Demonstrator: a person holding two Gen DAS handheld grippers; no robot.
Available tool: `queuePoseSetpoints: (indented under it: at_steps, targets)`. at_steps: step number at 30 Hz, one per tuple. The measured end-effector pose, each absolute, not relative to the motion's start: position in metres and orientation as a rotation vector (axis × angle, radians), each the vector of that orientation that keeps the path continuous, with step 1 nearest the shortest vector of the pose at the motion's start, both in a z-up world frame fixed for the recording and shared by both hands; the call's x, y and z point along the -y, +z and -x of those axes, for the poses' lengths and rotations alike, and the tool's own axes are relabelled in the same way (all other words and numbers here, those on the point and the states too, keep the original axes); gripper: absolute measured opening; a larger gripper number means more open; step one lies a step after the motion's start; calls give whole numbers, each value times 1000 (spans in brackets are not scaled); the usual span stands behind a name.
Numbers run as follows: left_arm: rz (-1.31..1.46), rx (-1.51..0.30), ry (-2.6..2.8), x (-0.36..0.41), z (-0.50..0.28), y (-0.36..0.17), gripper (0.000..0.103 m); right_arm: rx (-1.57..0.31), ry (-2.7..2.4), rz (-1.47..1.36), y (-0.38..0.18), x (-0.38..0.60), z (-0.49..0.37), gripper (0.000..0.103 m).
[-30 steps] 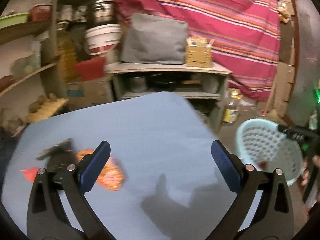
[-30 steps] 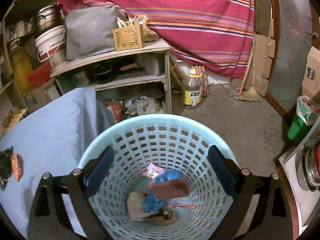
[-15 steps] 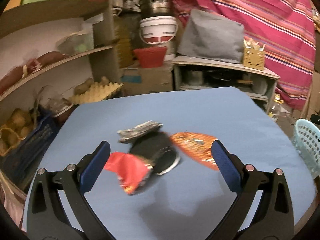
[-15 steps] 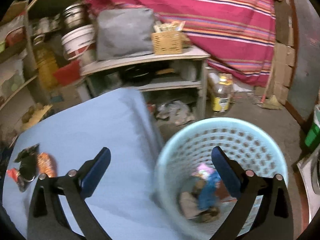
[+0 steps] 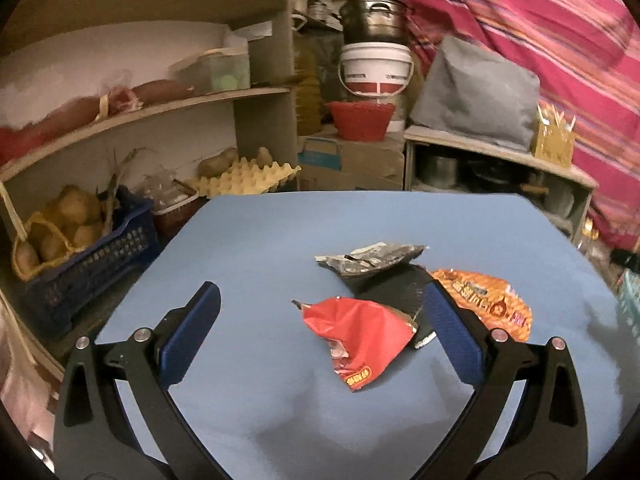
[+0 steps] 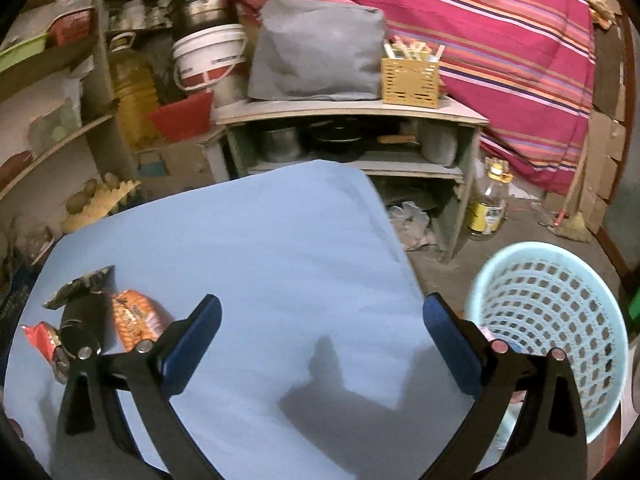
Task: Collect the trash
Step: 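Return the left tool to the table and grasp the red wrapper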
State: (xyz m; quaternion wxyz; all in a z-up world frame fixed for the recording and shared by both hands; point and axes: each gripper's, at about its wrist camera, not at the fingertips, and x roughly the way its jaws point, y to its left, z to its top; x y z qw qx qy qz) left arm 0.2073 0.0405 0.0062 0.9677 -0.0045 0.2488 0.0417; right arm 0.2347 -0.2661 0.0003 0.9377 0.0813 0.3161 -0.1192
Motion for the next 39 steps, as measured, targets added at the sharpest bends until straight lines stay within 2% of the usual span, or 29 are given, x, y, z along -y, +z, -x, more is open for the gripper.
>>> queuePoseSetpoints:
  at_steps: [24,35,36,39]
  targets:
    - [39,-675,90,-88,-235,-24,98,-641,-215,-83,-8,222,-262,99]
    - [13,-721,63,-68,-268,-33,97,-672,-160,-49,-18,199,-276,99]
    - [13,-730,57,-67,-271,-35,97,-679,-153,-46,-19,197,-277,99]
    - [18,-760,15,-62,-277,-43,84,-687,-147,-24,-21,190,-278,99]
